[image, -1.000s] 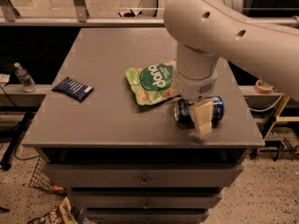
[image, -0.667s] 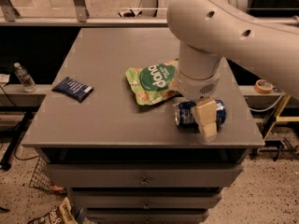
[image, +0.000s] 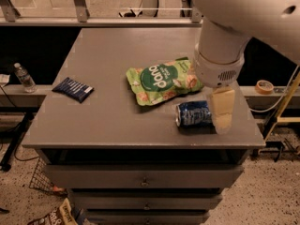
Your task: Knock pepsi can over
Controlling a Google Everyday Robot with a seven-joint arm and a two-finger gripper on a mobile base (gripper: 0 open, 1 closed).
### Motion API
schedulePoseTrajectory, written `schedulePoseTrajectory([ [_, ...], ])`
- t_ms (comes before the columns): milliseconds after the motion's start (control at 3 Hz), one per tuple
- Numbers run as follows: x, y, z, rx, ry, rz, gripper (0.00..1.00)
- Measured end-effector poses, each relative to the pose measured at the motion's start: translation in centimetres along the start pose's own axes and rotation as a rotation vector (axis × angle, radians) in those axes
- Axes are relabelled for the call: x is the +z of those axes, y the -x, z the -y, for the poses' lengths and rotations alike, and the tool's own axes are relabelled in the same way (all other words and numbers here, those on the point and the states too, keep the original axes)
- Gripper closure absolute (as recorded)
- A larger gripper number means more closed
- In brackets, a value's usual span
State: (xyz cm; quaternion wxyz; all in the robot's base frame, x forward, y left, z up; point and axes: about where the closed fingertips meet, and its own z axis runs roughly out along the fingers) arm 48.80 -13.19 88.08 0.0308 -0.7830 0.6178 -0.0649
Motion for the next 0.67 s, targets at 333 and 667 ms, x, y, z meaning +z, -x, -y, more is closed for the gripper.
schedulePoseTrajectory([
  [333, -3.1, -3.0, -0.8, 0.125, -0.061, 0.008, 0.0],
  [667, -5.2, -6.5, -2.6, 0.257, -0.12, 0.037, 0.0],
])
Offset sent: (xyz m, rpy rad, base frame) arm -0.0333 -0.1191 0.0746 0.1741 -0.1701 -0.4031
